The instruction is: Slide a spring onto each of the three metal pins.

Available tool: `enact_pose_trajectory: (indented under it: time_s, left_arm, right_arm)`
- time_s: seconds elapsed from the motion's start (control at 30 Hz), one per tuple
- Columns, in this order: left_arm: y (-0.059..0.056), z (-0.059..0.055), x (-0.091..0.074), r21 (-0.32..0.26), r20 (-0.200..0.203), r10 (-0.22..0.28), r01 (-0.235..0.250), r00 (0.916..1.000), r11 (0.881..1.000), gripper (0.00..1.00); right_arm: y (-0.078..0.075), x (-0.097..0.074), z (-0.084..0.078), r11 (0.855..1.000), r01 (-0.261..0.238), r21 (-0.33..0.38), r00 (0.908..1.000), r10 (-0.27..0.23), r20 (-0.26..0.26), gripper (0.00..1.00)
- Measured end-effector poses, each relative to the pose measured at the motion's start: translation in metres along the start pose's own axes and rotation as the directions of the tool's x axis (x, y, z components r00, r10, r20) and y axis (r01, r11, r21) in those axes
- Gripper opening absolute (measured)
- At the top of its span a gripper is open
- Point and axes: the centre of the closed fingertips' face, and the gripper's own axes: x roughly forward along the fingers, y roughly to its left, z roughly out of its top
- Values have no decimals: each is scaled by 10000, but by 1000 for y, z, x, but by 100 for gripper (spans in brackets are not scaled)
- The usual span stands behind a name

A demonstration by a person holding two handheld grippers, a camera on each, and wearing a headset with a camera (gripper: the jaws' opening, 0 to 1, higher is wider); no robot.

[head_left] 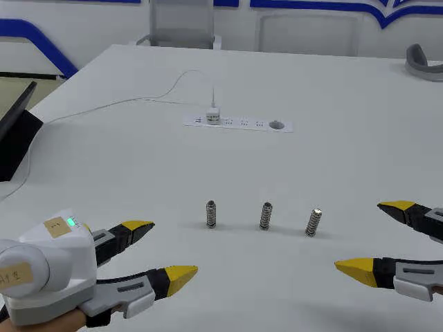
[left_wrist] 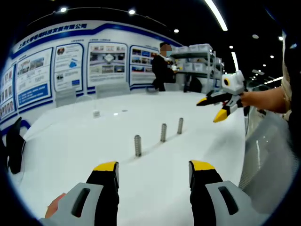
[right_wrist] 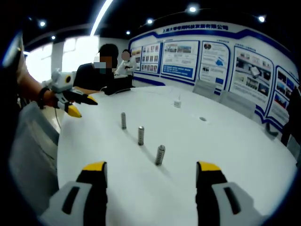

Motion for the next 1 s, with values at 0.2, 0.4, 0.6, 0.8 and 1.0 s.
enact_pose_trajectory:
  time_s: [0.2,0.4,0.6,0.8,1.0]
  left_arm:
    - [-1,-3,0,-48,-101,-63,62,9999,10000,61]
    - [-3,-7,1,-227,-259,-205,199,9995,9995,57]
    - [-9,-11,1,-326,-472,-433,418,9979,9986,54]
    - [-10,-14,3,-363,-597,-546,525,9967,9980,51]
    - [-7,-15,1,-321,-604,-323,304,9977,9990,54]
  right_arm:
    - [0,0,-1,10000,1,31,10000,-1,-3,79]
    - [-1,0,-2,10000,23,43,10000,-23,-6,79]
    - [-1,0,-1,10000,32,72,10000,-33,9,79]
    - [-1,0,-1,10000,51,82,10000,-51,14,79]
    - [-1,-1,-2,9999,66,82,10000,-66,14,79]
